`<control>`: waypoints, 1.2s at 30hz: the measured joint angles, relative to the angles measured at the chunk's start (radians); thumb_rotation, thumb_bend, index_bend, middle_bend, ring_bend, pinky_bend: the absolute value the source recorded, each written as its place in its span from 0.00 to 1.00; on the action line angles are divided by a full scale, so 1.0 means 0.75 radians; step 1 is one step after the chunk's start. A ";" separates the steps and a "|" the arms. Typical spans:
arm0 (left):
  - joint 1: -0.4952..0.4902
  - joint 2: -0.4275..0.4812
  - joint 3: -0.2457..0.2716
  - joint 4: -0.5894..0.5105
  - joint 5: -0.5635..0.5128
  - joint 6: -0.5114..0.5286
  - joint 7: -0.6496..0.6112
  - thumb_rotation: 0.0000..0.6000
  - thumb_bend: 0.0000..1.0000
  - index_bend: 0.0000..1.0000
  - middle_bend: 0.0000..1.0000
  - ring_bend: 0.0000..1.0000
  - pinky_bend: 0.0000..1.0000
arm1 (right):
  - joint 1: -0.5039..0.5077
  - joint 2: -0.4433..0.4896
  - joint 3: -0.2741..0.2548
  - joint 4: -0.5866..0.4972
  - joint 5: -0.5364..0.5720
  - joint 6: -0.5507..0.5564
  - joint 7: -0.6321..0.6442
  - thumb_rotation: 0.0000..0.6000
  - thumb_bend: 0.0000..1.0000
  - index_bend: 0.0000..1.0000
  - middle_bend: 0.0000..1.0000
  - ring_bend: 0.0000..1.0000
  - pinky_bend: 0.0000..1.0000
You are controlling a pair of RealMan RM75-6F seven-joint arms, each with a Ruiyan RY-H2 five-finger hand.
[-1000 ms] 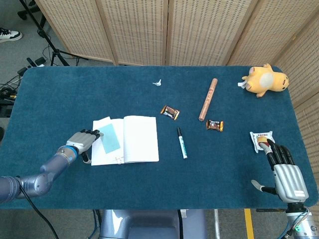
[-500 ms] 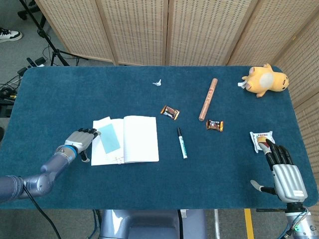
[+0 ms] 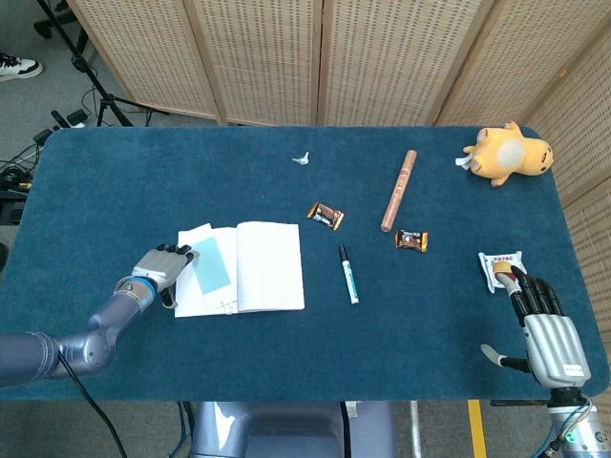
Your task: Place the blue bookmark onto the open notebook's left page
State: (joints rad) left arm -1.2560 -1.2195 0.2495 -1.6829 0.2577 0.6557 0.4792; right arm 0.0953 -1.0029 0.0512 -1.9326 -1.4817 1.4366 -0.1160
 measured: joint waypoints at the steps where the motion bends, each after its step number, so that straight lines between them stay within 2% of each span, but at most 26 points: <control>1: -0.003 -0.003 0.003 -0.001 -0.007 0.003 0.003 1.00 0.20 0.00 0.00 0.00 0.00 | 0.000 0.000 0.000 0.001 0.000 0.000 0.001 1.00 0.10 0.00 0.00 0.00 0.00; 14: -0.050 -0.056 0.037 0.013 -0.101 0.037 0.063 1.00 0.21 0.00 0.00 0.00 0.00 | -0.003 0.003 0.001 0.002 -0.004 0.005 0.010 1.00 0.10 0.00 0.00 0.00 0.00; 36: -0.078 -0.117 0.025 0.025 -0.153 0.106 0.142 1.00 0.21 0.00 0.00 0.00 0.00 | -0.005 0.006 0.007 0.007 0.001 0.007 0.025 1.00 0.10 0.00 0.00 0.00 0.00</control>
State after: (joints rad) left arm -1.3146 -1.3072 0.2682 -1.6643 0.1431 0.7355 0.5856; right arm 0.0918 -0.9985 0.0565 -1.9275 -1.4808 1.4421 -0.0974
